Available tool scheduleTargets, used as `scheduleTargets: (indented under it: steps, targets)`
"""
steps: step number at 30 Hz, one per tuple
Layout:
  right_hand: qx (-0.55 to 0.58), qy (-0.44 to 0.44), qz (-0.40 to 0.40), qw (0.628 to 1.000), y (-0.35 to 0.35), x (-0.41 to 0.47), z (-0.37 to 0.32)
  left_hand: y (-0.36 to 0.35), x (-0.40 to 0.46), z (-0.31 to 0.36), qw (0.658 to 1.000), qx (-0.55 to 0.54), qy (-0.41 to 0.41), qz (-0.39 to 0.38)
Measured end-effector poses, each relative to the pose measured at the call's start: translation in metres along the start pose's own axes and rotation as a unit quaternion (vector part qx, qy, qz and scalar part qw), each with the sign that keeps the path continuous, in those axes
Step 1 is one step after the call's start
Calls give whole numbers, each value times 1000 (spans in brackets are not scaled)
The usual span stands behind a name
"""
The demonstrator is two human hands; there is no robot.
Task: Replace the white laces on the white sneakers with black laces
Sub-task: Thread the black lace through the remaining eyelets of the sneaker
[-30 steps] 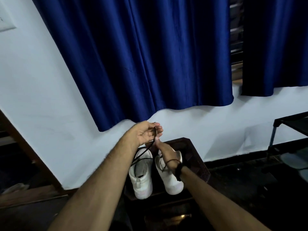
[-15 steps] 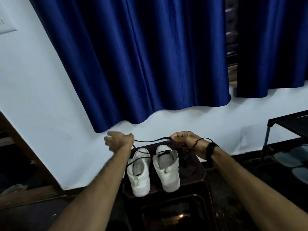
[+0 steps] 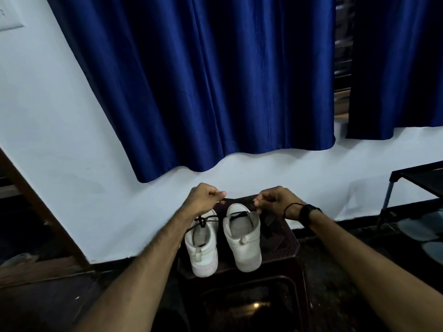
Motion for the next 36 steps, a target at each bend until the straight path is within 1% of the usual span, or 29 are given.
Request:
scheduleTargets:
  steps: [1, 2, 3, 4, 5, 6, 8, 10, 12, 14, 16, 17, 19, 21, 24, 28, 32, 34, 36]
  targets:
    - [-20, -4, 29, 999, -3, 2, -2, -4, 1, 1, 998, 62, 3, 9]
    - [-34, -6, 60, 998, -7, 5, -4, -10, 4, 6, 996, 86, -14, 8]
    - [-36, -3, 89, 995, -13, 9, -8, -18, 4, 15, 999, 37, -37, -12]
    - [-36, 2, 115, 993, -19, 13, -12, -28, 4, 26, 996, -50, -55, -52]
    - [-41, 7, 141, 989, -23, 18, -15, -37, 2, 35, 985, -129, -61, -93]
    - [-53, 5, 164, 985, -25, 23, -17, -44, 3, 42, 976, -173, -60, -118]
    - [-66, -5, 189, 980, -25, 28, -16, -50, 8, 43, 977, -160, -38, -139]
    - [-91, -20, 182, 979, -25, 28, -9, -51, 13, 34, 989, -89, -11, -120]
    - [-98, -23, 162, 982, -26, 27, 1, -49, 18, 24, 995, -28, -6, -95]
    - [-89, -33, 176, 980, -27, 26, 11, -49, 20, 16, 998, -9, -1, -70]
    - [-84, -77, 202, 973, -27, 30, 21, -54, 23, 12, 999, -23, 15, -24]
    - [-87, -112, 196, 970, -28, 33, 25, -56, 24, 13, 999, -27, 24, 1]
    - [-111, -178, 147, 967, -33, 41, 28, -64, 25, 21, 999, -9, 32, 30]
    - [-115, -209, 110, 965, -39, 47, 30, -73, 25, 32, 998, 24, 36, 47]
    - [-80, -228, 125, 962, -48, 51, 46, -87, 27, 33, 993, 87, 49, 70]
    - [22, -219, 165, 962, -54, 50, 70, -103, 28, 20, 975, 197, 57, 84]
    - [159, -223, 167, 947, -59, 56, 93, -105, 29, 16, 967, 227, 48, 106]
    - [237, -198, 159, 938, -66, 59, 108, -107, 30, 17, 964, 239, 42, 111]
    - [329, -167, 158, 916, -70, 56, 109, -107, 29, 18, 962, 245, 37, 118]
Point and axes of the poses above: each hand's wrist, its own x-axis towards the middle knuckle, its own y-axis out of the back of the hand, z = x × y, the point moved 3 cm from there along x, towards the middle knuckle, and after that the axes turned 15 degrees about -z, right-handed, at the moved point
